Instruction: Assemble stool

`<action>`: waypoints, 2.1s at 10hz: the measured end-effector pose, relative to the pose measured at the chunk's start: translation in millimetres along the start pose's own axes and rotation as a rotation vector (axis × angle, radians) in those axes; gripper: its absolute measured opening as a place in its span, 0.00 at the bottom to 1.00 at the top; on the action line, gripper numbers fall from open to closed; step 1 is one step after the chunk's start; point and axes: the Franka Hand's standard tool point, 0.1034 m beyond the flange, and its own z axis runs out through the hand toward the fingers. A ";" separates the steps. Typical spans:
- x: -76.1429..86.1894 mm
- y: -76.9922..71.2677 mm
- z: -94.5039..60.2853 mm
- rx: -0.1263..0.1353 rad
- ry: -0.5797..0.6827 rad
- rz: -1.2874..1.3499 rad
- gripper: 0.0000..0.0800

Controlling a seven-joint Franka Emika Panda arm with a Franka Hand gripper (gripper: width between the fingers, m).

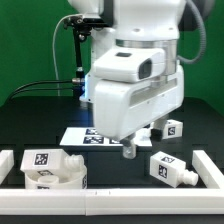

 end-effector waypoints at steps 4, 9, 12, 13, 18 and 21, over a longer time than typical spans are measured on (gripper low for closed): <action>1.4 -7.8 6.3 -0.012 0.018 -0.011 0.81; -6.9 -42.6 41.1 -0.009 0.046 0.011 0.81; -4.5 -47.7 64.0 -0.011 0.068 0.008 0.81; -4.8 -47.6 64.0 -0.010 0.067 0.008 0.81; -7.1 -46.4 62.8 -0.009 0.064 0.011 0.40; -66.7 -48.6 25.7 -0.016 0.024 0.057 0.40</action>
Offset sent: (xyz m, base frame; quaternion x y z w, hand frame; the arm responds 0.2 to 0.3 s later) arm 0.0000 0.0000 0.0000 0.0000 0.0000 0.0000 1.0000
